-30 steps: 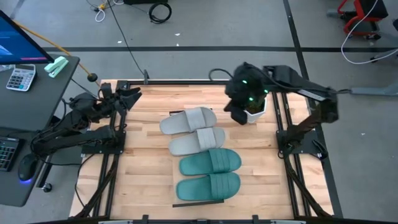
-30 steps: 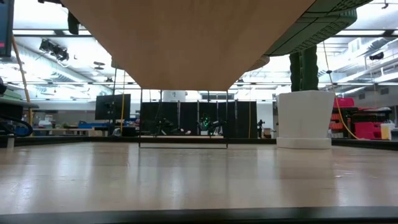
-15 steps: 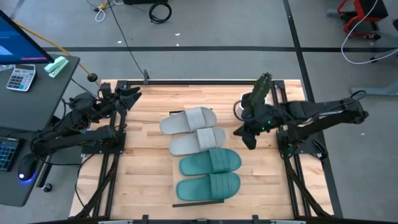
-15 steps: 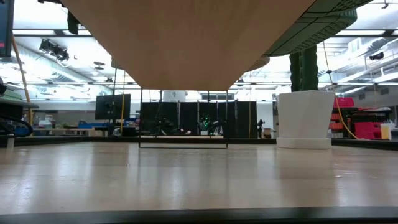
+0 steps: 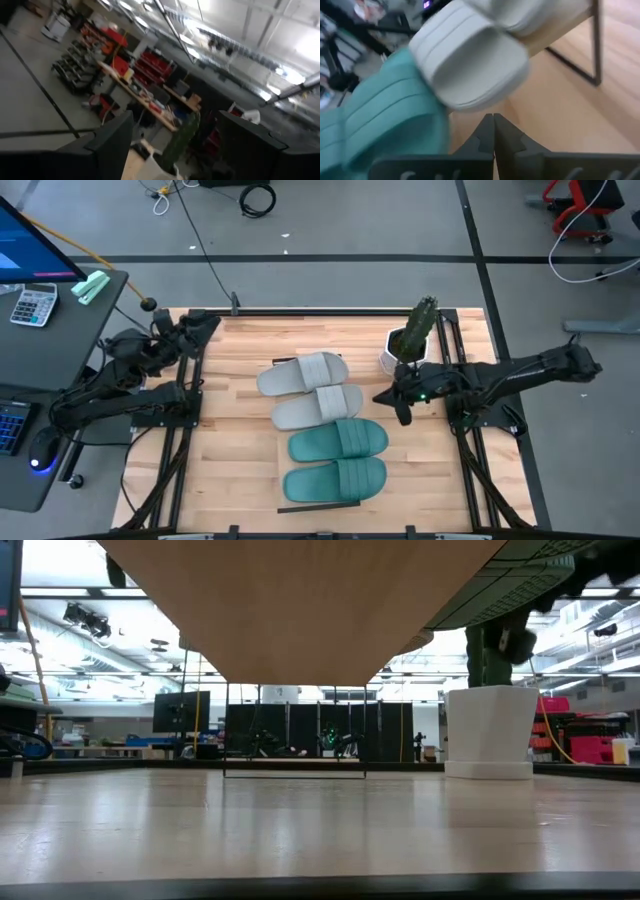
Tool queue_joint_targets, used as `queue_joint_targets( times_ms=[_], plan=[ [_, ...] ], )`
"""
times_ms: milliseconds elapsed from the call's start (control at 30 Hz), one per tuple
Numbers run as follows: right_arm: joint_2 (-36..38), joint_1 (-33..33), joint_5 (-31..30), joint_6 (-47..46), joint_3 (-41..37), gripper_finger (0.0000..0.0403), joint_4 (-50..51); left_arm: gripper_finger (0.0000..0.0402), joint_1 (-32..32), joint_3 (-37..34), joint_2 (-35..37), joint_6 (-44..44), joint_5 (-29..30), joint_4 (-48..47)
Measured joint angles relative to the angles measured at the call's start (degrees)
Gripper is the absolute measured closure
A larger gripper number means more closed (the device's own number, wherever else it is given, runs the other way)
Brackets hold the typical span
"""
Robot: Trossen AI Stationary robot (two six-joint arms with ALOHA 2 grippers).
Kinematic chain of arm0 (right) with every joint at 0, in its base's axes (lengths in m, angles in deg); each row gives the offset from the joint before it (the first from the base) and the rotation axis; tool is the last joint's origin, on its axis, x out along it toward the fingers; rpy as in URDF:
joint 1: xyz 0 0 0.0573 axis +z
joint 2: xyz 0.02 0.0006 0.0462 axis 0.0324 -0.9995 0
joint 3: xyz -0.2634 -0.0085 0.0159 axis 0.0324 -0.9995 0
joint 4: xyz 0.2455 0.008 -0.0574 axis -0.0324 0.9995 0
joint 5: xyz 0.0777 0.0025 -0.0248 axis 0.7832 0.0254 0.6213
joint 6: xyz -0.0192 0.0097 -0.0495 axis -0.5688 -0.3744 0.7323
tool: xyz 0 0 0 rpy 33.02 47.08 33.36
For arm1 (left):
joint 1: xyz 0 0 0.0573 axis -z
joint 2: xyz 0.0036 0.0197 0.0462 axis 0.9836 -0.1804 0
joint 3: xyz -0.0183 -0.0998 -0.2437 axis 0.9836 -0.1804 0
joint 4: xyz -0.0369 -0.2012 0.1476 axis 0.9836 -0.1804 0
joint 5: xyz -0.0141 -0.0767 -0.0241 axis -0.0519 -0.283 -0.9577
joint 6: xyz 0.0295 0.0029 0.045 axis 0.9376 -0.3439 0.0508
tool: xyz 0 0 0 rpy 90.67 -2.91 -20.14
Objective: Pick and place slides into the shelf
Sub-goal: Return to Home Position
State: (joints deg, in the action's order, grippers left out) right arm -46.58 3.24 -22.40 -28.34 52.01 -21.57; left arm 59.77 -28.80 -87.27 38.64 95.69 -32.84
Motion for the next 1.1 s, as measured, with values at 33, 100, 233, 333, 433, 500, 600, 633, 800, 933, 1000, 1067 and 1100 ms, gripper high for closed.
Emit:
queue_joint_targets(
  times_ms=[33, 100, 233, 333, 433, 500, 600, 633, 800, 933, 1000, 1067, 1100],
  plan=[
    [1.07, -1.35, 0.95, 0.12, -1.78, 0.0402, -1.84, 0.0108, 0.0, 0.0, 0.01, -0.05, 0.66, 0.78],
    [3.45, -3.64, 2.97, 0.93, -4.32, 0.0402, -3.84, 0.0108, 0.0, 0.0, 0.04, -0.05, 1.16, 1.47],
    [9.32, -7.34, 4.62, 3.39, -7.52, 0.0403, -4.1, 0.0108, 0.0, 0.0, 0.02, -1.21, 2.27, 1.85],
    [14.33, -9.68, 4.48, 3.81, -9.74, 0.0403, -4.17, 0.0108, 0.0, 0.0, -0.01, -1.58, 2.56, 1.87],
    [19.05, -10.66, 3.41, 3.83, -11.83, 0.0403, -4.46, 0.0108, 0.0, 0.0, 0.02, -1.63, 2.56, 1.91],
    [21.78, -10.57, 2.62, 3.85, -12.87, 0.0403, -5.74, 0.0108, 0.0, 0.0, -0.01, -1.65, 2.56, 1.89],
    [24.55, -9.94, 1.56, 4.74, -13.05, 0.0403, -6.38, 0.0108, 0.0, 0.0, 0.02, -1.76, 2.56, 1.91],
    [25.1, -9.57, 1.5, 5.26, -13.05, 0.0403, -6.51, 0.0108, 0.0, 0.0, 0.01, -2.07, 2.56, 1.89],
    [25.65, -6.63, -1.62, 6.92, -13.07, 0.0403, -6.41, 0.0108, 0.0, 0.0, -0.01, -3.08, 3.42, 1.89],
    [25.82, -5.11, -4.02, 8.33, -13.07, 0.0403, -4.55, 0.0108, 0.0, 0.0, -0.01, -3.97, 3.67, 1.89],
    [26.24, -5.07, -4.36, 8.58, -13.07, 0.0403, -3.36, 0.0108, 0.0, 0.0, 0.0, -4.18, 3.65, 1.87],
    [26.95, -5.07, -4.54, 8.77, -13.07, 0.0403, -2.94, 0.0108, 0.0, 0.0, -0.01, -4.18, 3.67, 1.87],
    [27.3, -5.07, -4.73, 8.86, -13.07, 0.0403, -2.89, 0.0108, 0.0, 0.0, 0.0, -4.18, 3.67, 1.86]
  ],
)
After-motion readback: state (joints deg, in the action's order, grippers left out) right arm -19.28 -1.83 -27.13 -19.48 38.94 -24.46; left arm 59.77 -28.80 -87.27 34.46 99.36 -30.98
